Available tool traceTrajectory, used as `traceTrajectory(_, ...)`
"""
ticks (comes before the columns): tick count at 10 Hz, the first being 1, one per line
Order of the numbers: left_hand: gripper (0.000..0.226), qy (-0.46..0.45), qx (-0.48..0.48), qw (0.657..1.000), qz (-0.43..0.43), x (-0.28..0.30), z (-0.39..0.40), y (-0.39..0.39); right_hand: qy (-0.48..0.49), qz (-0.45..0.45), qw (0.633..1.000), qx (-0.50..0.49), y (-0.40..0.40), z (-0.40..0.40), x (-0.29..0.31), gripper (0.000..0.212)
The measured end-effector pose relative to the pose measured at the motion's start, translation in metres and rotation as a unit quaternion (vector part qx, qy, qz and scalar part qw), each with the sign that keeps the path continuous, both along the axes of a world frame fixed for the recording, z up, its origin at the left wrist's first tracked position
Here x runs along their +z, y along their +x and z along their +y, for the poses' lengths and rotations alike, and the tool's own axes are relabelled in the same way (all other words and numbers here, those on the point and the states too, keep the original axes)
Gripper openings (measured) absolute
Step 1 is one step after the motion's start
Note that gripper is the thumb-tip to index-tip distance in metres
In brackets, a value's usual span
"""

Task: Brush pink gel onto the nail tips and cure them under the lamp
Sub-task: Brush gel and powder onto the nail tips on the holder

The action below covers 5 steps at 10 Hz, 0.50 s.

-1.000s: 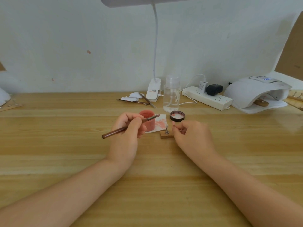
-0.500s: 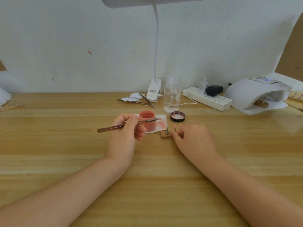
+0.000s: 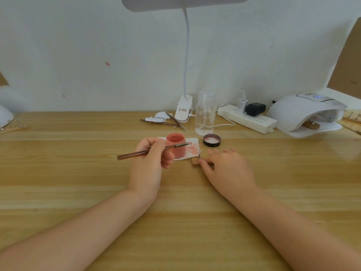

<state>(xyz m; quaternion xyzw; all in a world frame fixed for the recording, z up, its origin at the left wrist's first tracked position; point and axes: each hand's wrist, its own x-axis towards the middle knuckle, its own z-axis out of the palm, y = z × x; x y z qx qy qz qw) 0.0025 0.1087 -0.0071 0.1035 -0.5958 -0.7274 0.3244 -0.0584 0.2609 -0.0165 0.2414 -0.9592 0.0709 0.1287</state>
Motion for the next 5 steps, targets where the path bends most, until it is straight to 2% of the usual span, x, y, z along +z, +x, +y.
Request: traceTrajectory(5, 0.022, 0.005, 0.003, 1.0, 0.002, -0.001, 0.0, -0.002, 0.009, -0.024, 0.999, -0.023, 0.002, -0.011, 0.006, 0.042)
